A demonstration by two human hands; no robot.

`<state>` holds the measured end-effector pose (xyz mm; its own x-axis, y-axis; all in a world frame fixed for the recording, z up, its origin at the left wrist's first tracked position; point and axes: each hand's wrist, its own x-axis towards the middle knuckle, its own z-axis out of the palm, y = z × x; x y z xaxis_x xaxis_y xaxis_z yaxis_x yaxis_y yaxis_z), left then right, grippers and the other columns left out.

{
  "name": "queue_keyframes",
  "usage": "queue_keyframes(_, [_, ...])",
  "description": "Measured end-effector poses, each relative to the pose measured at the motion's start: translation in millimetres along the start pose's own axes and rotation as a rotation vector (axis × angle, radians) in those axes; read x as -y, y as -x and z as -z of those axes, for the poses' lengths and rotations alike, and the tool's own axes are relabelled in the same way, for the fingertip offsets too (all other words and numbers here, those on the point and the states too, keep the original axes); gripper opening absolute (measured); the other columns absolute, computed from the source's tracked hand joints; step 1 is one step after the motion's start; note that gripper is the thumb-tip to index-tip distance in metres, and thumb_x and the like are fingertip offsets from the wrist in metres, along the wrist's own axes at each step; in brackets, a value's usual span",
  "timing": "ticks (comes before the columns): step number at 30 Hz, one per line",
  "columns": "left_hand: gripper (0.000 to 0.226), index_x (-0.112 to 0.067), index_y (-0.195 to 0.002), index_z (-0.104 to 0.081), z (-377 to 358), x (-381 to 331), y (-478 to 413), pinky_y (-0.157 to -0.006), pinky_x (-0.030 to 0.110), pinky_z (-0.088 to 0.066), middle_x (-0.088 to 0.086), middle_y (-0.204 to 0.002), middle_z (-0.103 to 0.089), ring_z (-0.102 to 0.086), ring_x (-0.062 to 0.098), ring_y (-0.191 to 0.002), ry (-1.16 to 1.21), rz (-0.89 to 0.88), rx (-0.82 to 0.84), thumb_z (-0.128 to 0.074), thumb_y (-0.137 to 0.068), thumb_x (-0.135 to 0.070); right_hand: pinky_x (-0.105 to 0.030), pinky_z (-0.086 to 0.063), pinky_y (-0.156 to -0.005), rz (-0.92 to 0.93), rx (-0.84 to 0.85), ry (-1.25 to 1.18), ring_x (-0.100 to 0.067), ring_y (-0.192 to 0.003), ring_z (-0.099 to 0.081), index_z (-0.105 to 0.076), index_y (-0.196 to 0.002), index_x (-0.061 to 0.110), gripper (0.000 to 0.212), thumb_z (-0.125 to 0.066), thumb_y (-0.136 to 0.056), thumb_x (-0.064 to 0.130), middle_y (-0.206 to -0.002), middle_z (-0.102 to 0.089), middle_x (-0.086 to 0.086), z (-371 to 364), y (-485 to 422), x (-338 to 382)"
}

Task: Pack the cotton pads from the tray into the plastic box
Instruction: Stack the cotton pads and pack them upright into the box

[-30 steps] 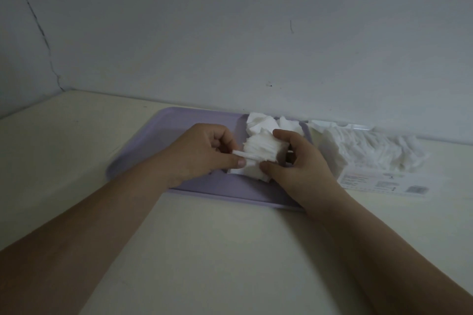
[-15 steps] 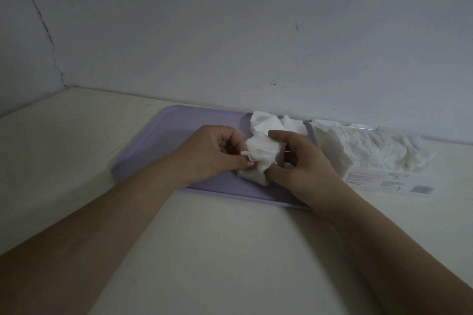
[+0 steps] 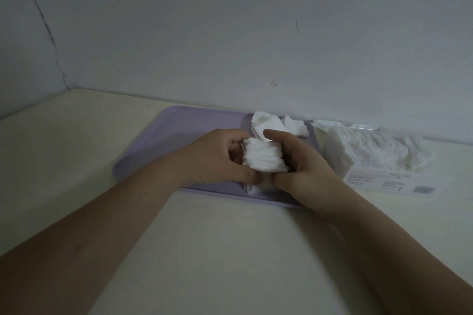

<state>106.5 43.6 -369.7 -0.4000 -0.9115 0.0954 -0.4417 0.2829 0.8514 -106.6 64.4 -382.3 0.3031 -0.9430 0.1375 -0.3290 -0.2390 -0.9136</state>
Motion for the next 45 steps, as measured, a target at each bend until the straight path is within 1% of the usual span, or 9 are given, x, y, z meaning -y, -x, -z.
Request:
queue_keyframes(5, [0.032, -0.02, -0.099, -0.072, -2, 3, -2, -0.067, 0.032, -0.039, 0.001, -0.07, -0.059, -0.047, 0.012, -0.064, -0.031, 0.056, -0.052, -0.09, -0.074, -0.027, -0.014, -0.046, -0.097, -0.047, -0.021, -0.069, 0.008, -0.11, -0.062, -0.044, -0.145, 0.022, 0.11, -0.068, -0.04, 0.041, -0.132, -0.061, 0.009, -4, -2, 9])
queue_keyframes(8, [0.027, -0.025, -0.099, -0.067, -6, -1, -4, -0.064, 0.032, -0.038, -0.006, -0.064, -0.056, -0.047, 0.011, -0.061, -0.068, 0.049, -0.035, -0.085, -0.079, -0.029, -0.003, -0.045, -0.082, -0.078, 0.023, -0.083, 0.015, -0.097, -0.061, -0.034, -0.153, 0.022, 0.1, -0.075, -0.061, 0.012, -0.126, -0.059, 0.011, -6, -4, 9])
queue_keyframes(12, [0.025, -0.029, -0.089, -0.058, -17, -6, -5, -0.059, 0.019, -0.041, -0.014, -0.065, -0.06, -0.05, 0.003, -0.058, -0.092, 0.018, -0.012, -0.08, -0.082, -0.02, -0.009, -0.044, -0.063, -0.143, 0.007, -0.077, 0.006, -0.07, -0.061, -0.02, -0.159, 0.037, 0.095, -0.042, -0.086, -0.02, -0.114, -0.062, -0.004, -8, -8, -1])
queue_keyframes(16, [0.031, -0.029, -0.094, -0.056, -28, -11, -2, -0.057, 0.007, -0.041, -0.018, -0.069, -0.068, -0.059, -0.008, -0.059, -0.071, -0.029, -0.058, -0.078, -0.084, -0.01, -0.013, -0.047, -0.072, -0.148, -0.001, -0.117, -0.013, -0.095, -0.06, -0.017, -0.16, 0.036, 0.096, -0.037, -0.087, -0.023, -0.13, -0.06, -0.006, -11, -8, 0])
queue_keyframes(22, [0.035, -0.051, -0.088, -0.069, -13, -20, 1, -0.064, 0.021, -0.047, -0.014, -0.089, -0.067, -0.06, 0.007, -0.069, -0.013, -0.088, -0.197, -0.087, -0.06, -0.042, -0.017, -0.055, -0.083, -0.065, -0.097, -0.218, -0.005, -0.111, -0.059, -0.028, -0.158, 0.018, 0.09, -0.056, -0.081, -0.019, -0.137, -0.051, 0.002, -3, 0, 23])
queue_keyframes(27, [0.054, -0.022, -0.123, -0.068, -14, -37, 1, -0.086, 0.033, -0.059, -0.001, -0.118, -0.077, -0.072, 0.014, -0.104, 0.27, -0.079, -0.116, -0.086, -0.072, -0.019, -0.031, -0.056, -0.097, -0.049, -0.075, -0.215, -0.012, -0.116, -0.064, -0.048, -0.145, 0.016, 0.09, -0.069, -0.057, 0.01, -0.128, -0.063, -0.001, 29, 6, 53])
queue_keyframes(32, [0.038, -0.016, -0.12, -0.068, -37, -69, -23, -0.087, 0.031, -0.057, 0.001, -0.11, -0.078, -0.071, 0.013, -0.098, 0.322, -0.11, -0.099, -0.078, -0.084, -0.015, -0.048, -0.055, -0.103, 0.013, 0.015, -0.216, -0.03, -0.112, -0.072, -0.069, -0.118, 0.003, 0.041, -0.074, -0.078, 0.004, -0.115, -0.076, -0.015, 85, 19, 60])
queue_keyframes(38, [0.036, -0.022, -0.115, -0.074, -91, -111, -62, -0.105, 0.048, -0.054, 0.002, -0.111, -0.078, -0.072, 0.021, -0.108, 0.287, -0.116, -0.051, -0.073, -0.083, -0.037, -0.055, -0.048, -0.109, -0.041, -0.099, -0.253, -0.026, -0.114, -0.071, -0.072, -0.118, 0.01, 0.033, -0.074, -0.089, 0.025, -0.116, -0.076, -0.011, 143, 47, 36])
queue_keyframes(45, [0.028, -0.02, -0.093, -0.073, -135, -138, -98, -0.071, 0.035, -0.051, -0.002, -0.081, -0.068, -0.063, 0.016, -0.073, 0.111, -0.111, -0.024, -0.061, -0.099, -0.045, -0.048, -0.061, -0.088, -0.122, -0.536, -0.247, -0.027, -0.091, -0.076, -0.072, -0.096, 0.004, 0.035, -0.074, -0.074, 0.032, -0.097, -0.077, -0.015, 179, 64, 20])
